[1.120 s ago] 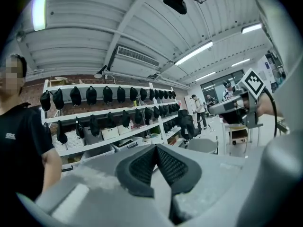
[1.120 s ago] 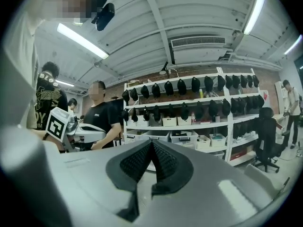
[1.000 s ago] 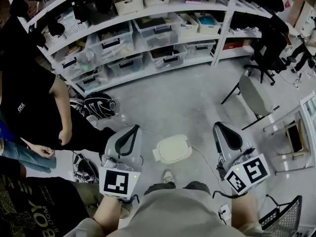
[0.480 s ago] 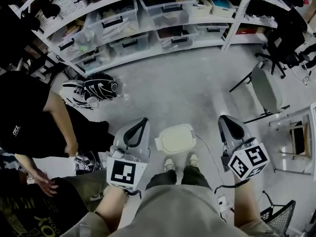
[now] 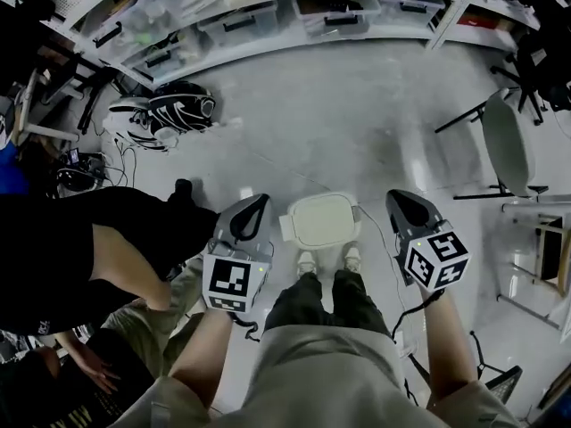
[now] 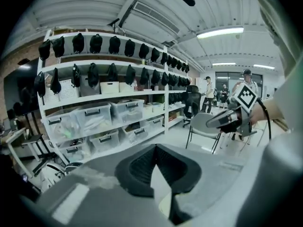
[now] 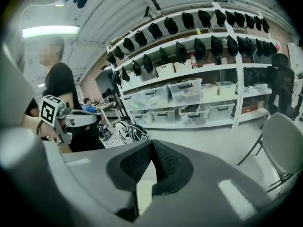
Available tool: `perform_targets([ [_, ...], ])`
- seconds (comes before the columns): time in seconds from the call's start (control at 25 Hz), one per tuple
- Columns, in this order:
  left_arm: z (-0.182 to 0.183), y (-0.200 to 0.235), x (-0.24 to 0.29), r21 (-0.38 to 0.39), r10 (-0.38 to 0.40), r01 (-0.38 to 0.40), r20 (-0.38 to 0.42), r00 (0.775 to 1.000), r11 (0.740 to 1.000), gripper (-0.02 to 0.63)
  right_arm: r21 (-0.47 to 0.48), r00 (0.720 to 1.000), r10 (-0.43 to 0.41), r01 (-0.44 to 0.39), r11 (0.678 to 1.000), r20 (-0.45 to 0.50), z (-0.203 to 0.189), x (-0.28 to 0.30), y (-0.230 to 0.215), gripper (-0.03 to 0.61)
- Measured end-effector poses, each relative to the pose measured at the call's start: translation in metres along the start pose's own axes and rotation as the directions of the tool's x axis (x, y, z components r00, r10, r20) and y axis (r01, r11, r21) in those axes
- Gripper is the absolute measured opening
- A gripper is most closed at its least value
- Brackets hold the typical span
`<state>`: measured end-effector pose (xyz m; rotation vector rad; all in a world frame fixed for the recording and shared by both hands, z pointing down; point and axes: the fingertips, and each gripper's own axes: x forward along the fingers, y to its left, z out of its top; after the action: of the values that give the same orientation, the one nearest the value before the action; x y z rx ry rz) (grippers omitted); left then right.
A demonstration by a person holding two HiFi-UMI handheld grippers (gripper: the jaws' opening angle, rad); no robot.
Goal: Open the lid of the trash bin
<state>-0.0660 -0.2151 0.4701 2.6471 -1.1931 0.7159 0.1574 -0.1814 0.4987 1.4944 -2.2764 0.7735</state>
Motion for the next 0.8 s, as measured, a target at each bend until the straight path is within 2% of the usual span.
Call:
perform_targets([
  [0.2, -0.066, 0.010, 0.019, -0.080, 0.020, -0.029, -0.110, 0.994, 0.996, 0.002, 0.044, 0.994, 0.027, -0.022, 0.999, -0.108, -0.063, 0.043, -0.017, 0.003],
  [0.4, -0.130, 0.016, 0.038, -0.109, 0.036, -0.057, -0.189, 0.981, 0.992, 0.003, 0.067, 0.981, 0.044, -0.031, 0.997, -0.190, -0.125, 0.082, -0.033, 0.003],
  [0.8, -0.262, 0.016, 0.068, -0.199, 0.044, -0.115, -0.332, 0.942, 0.973, 0.002, 0.078, 0.928, 0.051, -0.024, 0.997, -0.369, -0.266, 0.154, -0.071, 0.003],
])
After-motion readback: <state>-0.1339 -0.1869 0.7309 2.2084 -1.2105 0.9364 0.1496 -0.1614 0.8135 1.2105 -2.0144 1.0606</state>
